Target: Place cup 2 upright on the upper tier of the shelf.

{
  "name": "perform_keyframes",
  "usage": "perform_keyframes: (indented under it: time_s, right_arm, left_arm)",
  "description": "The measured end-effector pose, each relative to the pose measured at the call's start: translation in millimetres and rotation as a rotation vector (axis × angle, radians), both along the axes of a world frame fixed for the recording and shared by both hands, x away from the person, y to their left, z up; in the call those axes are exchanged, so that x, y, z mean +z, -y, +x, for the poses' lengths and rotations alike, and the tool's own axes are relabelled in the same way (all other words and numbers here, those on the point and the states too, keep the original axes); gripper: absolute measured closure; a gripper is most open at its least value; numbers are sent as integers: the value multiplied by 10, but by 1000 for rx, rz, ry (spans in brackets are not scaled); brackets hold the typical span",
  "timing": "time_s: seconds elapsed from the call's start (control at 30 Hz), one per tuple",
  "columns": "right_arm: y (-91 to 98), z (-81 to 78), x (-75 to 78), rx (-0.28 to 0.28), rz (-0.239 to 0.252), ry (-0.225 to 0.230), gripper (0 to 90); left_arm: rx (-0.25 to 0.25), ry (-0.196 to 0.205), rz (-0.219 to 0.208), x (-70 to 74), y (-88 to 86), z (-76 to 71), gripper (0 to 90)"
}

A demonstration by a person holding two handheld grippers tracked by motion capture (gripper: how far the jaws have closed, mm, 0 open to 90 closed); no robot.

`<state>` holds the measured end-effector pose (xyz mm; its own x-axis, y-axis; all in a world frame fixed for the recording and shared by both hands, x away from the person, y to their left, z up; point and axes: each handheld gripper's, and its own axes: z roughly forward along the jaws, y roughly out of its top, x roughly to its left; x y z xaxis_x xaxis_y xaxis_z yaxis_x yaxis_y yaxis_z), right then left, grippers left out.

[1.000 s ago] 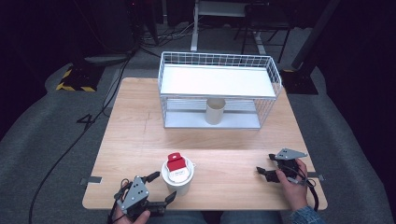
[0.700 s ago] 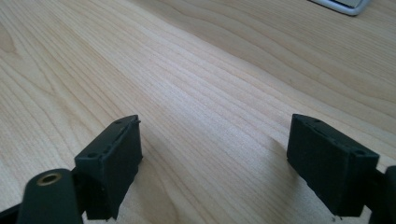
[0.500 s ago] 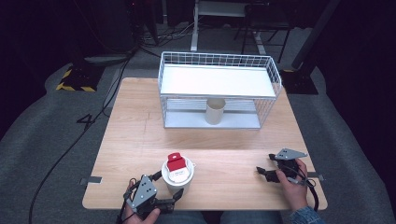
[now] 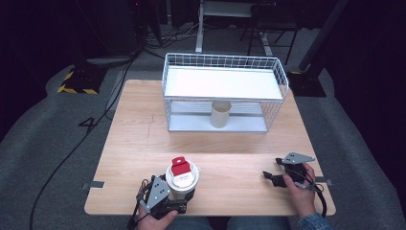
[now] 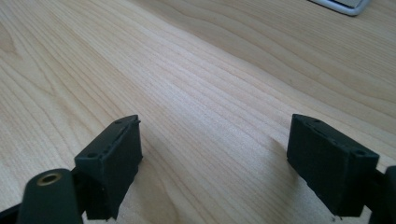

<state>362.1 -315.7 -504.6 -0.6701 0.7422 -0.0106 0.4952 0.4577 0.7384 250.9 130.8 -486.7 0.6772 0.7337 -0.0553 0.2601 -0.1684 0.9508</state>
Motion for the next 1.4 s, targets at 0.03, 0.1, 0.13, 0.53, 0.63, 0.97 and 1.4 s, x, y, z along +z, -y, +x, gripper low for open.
perform_keyframes:
  time_s: [0.03, 0.1, 0.13, 0.53, 0.63, 0.97, 1.4]
  right_arm:
    - [0, -1, 1, -1, -1, 0, 183]
    - [0, 0, 0, -1, -1, 0, 183]
    - [0, -1, 1, -1, -1, 0, 183]
    - [0, 0, 0, 0, 0, 0, 183]
    - [-1, -1, 0, 0, 0, 1, 182]
    - [-1, -1, 0, 2, 1, 1, 183]
    - [-1, -1, 0, 0, 0, 1, 183]
  left_arm:
    - [2, 4, 8, -3, 9, 10, 103]
    - [2, 4, 9, -11, 25, 25, 103]
    - [1, 6, 10, -13, 25, 31, 104]
    - [15, 1, -22, -30, 53, 43, 109]
    - [13, 7, -17, -29, 53, 40, 116]
    - [7, -4, -10, -13, 50, 34, 123]
    - [-12, 13, -17, 109, 55, 24, 125]
